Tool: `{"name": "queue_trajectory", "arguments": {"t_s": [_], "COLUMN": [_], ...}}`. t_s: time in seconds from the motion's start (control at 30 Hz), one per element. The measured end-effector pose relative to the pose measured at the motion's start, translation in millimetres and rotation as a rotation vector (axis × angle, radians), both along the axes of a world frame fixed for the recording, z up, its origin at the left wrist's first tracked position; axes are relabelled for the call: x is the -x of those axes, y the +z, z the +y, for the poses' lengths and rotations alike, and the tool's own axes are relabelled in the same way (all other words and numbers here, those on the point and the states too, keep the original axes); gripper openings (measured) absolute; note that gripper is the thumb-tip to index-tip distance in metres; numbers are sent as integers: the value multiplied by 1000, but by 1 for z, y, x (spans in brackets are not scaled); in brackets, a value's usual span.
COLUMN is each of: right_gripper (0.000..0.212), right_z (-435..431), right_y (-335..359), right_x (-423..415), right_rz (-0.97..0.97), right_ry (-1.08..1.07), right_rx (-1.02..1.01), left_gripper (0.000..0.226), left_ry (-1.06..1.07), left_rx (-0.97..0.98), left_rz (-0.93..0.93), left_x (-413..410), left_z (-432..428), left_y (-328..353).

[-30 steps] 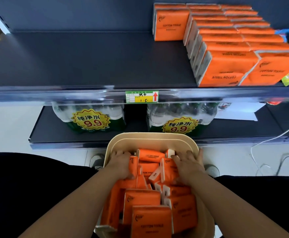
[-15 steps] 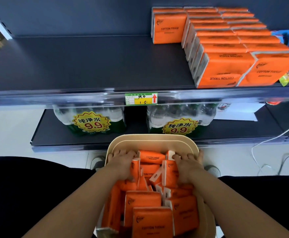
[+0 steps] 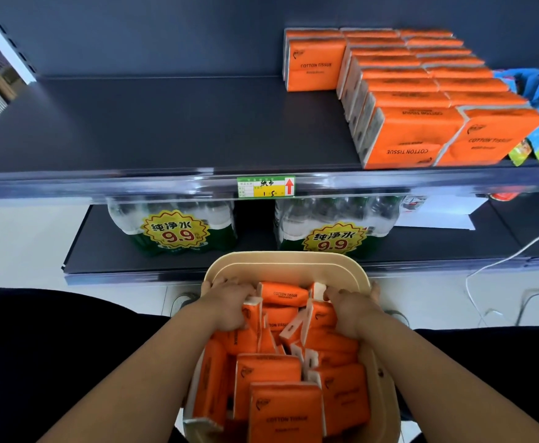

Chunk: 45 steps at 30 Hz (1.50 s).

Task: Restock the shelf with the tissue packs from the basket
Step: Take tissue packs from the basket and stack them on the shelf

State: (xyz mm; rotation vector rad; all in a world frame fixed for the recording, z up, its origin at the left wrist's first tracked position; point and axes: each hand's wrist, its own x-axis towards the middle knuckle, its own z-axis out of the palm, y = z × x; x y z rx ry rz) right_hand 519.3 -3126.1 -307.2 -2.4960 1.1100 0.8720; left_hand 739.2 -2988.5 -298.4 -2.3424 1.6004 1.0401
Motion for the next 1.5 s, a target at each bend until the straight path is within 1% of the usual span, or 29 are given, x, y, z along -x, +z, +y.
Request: {"name": "queue_trajectory", "arguments": {"t_s": [0.2,0.33,0.47,0.57,0.67,0.8,0.87,1.0,1.07,1.17,1.3,1.37,1.5], "right_gripper": [47,49,48,53,48,35,36,38,38,40,43,44,47], "right_z": [-2,-3,-8,-13,-21,-31,-32,-32,-32,-36,-41,-45,-56], "right_y": [12,27,46,64,80,102,113,133,144,162,190,209,248], "right_x": [1,0,1,3,8,16,18,16,15,14,13,9,-8], "right_rz": [-27,-118,-228,-287,-363,-517,-580,-639,-655,-726,-846,-887,-968], "right_ry": [37,56,91,86,16,-80,-112,-111,-92,-92,-123,-92,37], "right_rx": [28,54,69,46,-37,-192,-215,-197,-172,-145,-239,-225,-139], "left_gripper": [45,47,48,44,39,39,37,37,38,33,30,29,29], "left_ry": [-29,-1,81,106,131,269,352,462,455,458,548,607,717], "left_rx": [62,240,391,478,565,618,651,706,715,752,847,891,919], "left_rz": [18,53,165,228,282,416,485,635,677,718,801,863,959], "left_x": [-1,-3,-13,-18,-20,-24,-24,-24,-25,-29,-37,-44,-61], "left_z": [1,-5,-9,-10,-10,-11,-15,-23,-27,-34,-48,-57,-87], "left_y": [9,26,40,54,69,91,103,128,138,155,177,187,202]}}
